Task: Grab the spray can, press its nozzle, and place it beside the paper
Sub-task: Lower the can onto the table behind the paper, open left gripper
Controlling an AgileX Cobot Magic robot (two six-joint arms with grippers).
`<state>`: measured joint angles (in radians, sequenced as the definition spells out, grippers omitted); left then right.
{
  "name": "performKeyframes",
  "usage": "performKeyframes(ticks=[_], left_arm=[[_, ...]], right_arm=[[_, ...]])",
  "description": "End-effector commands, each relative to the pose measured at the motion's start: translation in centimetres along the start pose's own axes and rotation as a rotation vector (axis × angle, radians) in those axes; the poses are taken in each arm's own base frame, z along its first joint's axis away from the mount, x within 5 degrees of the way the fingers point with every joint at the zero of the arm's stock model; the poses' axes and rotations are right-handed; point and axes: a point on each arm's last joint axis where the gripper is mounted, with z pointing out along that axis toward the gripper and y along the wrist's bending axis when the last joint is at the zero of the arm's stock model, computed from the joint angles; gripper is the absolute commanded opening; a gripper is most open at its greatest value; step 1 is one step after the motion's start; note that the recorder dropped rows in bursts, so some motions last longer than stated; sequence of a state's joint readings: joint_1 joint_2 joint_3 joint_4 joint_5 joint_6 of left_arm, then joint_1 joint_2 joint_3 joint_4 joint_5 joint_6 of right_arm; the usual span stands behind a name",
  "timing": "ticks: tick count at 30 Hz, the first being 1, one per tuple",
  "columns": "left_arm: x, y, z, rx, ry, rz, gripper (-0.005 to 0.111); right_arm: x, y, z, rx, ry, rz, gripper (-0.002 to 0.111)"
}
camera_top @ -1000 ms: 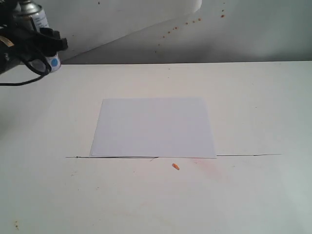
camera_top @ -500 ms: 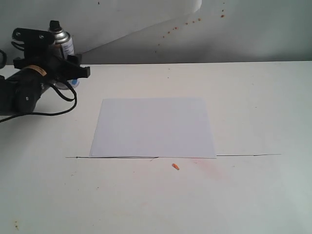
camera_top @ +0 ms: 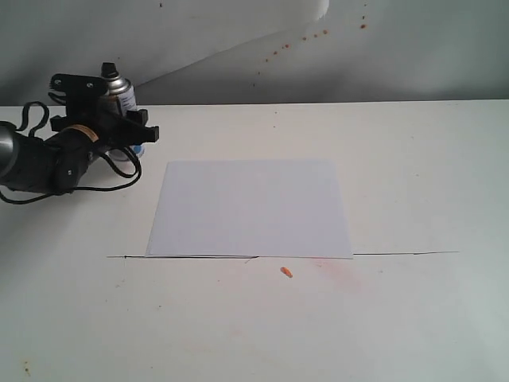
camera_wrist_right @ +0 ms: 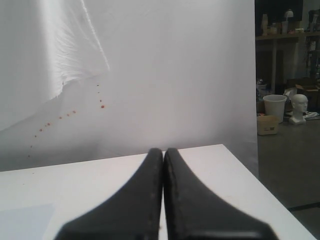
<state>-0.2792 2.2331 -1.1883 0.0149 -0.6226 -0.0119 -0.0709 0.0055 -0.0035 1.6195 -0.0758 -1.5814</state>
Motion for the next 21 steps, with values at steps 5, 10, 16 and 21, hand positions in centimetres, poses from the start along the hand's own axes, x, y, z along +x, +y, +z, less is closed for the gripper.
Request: performKeyframes(ticks=[5,10,16,21], left_arm=[[0.1,-0.4,2.5,0.049,-0.101,0.019,0.0],[1.2,-0.4,3.5,0.05,-0.096,0.021,0.001],[1.9,-0.3,4.6,0.046,-0.092,0.018,0.013],[2.4,-0.3,5.2,0.046,-0.075,-0.013,0.04]], right_arm=[[0.1,0.0,0.0,0.001,0.003,-0.003,0.0],[0.1,0.0,0.0,0.001,0.003,-0.003,0.0],[0.1,0.0,0.0,0.001,0.003,-0.003,0.0],[0.1,0.0,0.0,0.001,0.003,-0.003,0.0]])
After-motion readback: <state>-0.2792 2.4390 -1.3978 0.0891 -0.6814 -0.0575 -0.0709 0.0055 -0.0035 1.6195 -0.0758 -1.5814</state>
